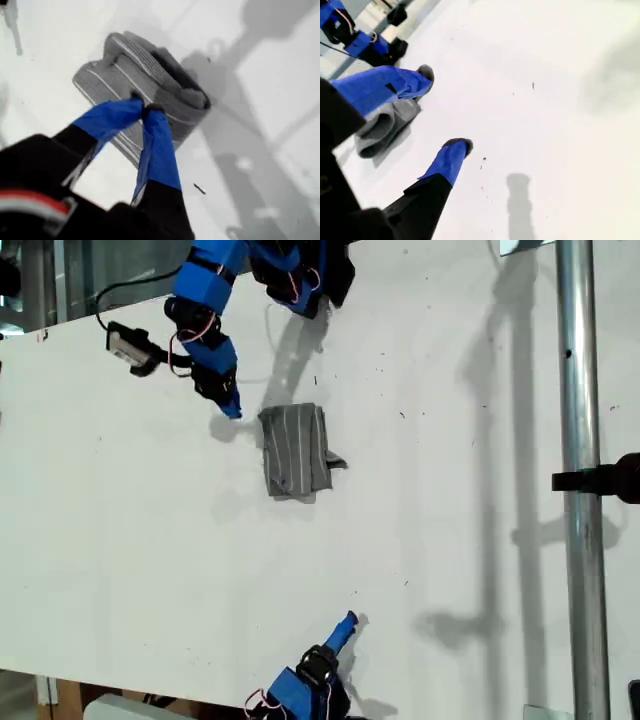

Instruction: Grasp corners of a towel and fold twice.

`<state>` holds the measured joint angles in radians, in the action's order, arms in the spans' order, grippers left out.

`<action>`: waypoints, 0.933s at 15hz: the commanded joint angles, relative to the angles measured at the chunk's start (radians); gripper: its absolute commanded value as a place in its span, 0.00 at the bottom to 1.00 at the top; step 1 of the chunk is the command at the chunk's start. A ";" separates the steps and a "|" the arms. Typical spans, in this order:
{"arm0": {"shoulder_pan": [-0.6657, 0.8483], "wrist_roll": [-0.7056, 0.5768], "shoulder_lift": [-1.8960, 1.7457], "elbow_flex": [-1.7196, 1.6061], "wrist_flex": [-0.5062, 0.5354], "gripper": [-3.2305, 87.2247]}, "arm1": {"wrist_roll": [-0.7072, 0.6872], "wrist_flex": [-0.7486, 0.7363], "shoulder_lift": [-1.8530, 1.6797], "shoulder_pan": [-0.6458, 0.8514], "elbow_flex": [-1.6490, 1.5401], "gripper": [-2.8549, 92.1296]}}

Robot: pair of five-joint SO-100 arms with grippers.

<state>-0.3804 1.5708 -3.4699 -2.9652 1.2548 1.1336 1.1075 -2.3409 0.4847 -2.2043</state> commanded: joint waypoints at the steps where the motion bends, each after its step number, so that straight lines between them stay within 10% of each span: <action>1: 0.066 0.067 -0.005 -0.031 -0.028 0.26 | 0.094 0.018 -0.434 -0.034 -0.345 0.03; 6: 0.150 0.173 -0.003 -0.152 0.040 0.21 | 0.434 0.322 -0.930 -0.078 -0.690 0.03; 8: 0.178 -0.008 -0.002 -0.152 0.040 0.15 | 0.514 0.324 -0.939 -0.127 -0.690 0.07; 11: 0.172 -0.635 -0.002 -0.153 0.031 0.15 | 0.445 0.342 -0.943 -0.275 -0.689 0.14; 14: 0.178 -0.592 -0.002 -0.153 0.038 0.15 | 0.357 0.356 -0.943 -0.341 -0.689 0.14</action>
